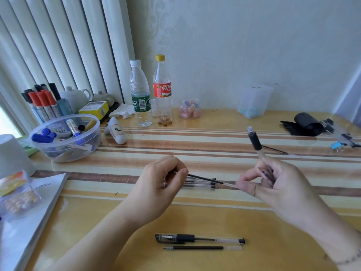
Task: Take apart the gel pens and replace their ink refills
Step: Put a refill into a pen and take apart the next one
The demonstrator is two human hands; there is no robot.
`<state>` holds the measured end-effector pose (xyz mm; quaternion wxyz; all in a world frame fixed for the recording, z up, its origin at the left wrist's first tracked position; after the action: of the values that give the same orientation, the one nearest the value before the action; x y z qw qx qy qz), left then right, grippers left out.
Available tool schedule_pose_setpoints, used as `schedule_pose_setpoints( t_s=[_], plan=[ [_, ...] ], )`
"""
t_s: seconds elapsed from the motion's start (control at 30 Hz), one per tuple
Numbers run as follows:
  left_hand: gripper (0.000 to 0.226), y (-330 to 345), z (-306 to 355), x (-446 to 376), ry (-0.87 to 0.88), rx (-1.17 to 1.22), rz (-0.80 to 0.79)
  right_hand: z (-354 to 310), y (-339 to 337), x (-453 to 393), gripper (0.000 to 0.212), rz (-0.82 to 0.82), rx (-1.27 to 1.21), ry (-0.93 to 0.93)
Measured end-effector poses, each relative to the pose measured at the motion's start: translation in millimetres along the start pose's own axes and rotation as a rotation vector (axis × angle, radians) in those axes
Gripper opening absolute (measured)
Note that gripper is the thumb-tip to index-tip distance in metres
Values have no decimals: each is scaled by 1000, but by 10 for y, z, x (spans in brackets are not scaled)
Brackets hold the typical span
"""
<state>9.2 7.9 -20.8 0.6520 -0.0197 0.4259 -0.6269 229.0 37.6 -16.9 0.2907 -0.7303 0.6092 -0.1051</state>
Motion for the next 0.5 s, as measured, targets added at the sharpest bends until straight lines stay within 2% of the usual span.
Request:
schedule_pose_setpoints(
  t_s=[0.07,0.13,0.2,0.37,0.5],
  plan=[
    [21,22,16,5,2,-1,-15,-4,22,8,37,-19,-4,8],
    [20,27,7,1,3,-6,-44,32,32,5,25,-34,37,28],
    [20,-33,-51,-20,-5,-36,-58,68,24,-8,26,-42,104,55],
    [16,-375,-182,-83,-28,-138,83,155,170,12,22,-181,359,56],
    [15,-291,-84,-62,26,-115,61,153,330,79,24,-276,532,9]
  ],
)
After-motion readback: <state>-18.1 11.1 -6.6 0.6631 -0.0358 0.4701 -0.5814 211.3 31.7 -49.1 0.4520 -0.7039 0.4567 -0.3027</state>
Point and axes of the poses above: each hand's wrist, its own x-axis away from the middle knuckle, its own y-axis out of the palm, z = x × y, the point moved 8 cm from there along -x, towards the middle knuckle, and after that the axes turned 2 degrees about y, right-handed, at the moved point
